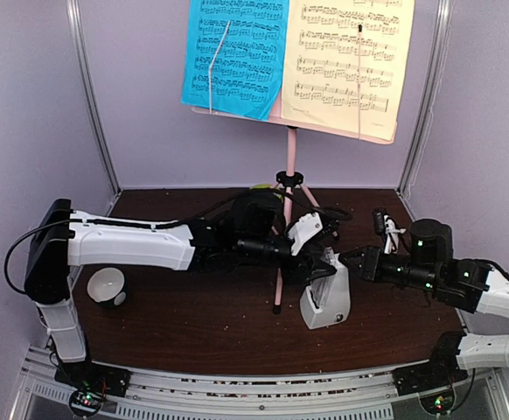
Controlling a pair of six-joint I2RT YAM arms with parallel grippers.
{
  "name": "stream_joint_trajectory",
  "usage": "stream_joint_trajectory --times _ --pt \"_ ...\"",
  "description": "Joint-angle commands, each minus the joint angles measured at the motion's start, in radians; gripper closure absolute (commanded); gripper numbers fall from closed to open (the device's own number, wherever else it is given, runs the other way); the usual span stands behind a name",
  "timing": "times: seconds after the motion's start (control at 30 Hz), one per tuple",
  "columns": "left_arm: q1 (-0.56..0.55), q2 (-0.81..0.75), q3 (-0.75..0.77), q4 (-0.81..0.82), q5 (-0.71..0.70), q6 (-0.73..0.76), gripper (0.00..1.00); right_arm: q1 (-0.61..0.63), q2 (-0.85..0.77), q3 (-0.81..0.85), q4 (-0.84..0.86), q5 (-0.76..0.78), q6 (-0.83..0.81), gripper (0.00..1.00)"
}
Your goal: Set up the instrument practice props
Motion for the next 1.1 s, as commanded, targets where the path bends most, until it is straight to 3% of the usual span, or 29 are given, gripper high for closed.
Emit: stream_joint_trajectory --times 0.0,0.3,0.43,0.77,1.07 --pt "0.017 -0.149 -0.029 0.056 -0.014 -0.053 0.69 -0.015 0.043 -0.06 -0.304 0.022 -0.024 0.75" --pt "0.11 -0.417 -0.247 -0.263 -0.186 -0.222 0.64 -0.016 0.047 0.023 -0.313 0.004 -0.051 0.62" --pt "0.156 -0.459 -0.307 -0.392 -0.237 -0.298 0.64 -0.015 0.052 0.053 -0.319 0.001 -0.053 0.57" --pt "0.253 -0.299 -0.317 -0.484 -0.269 -0.421 0.64 -0.013 0.062 0.181 -0.355 0.003 -0.039 0.26" --pt "0.297 -0.146 -0.249 -0.506 -0.264 -0.457 0.65 -0.009 0.039 0.23 -0.391 0.033 -0.034 0.23"
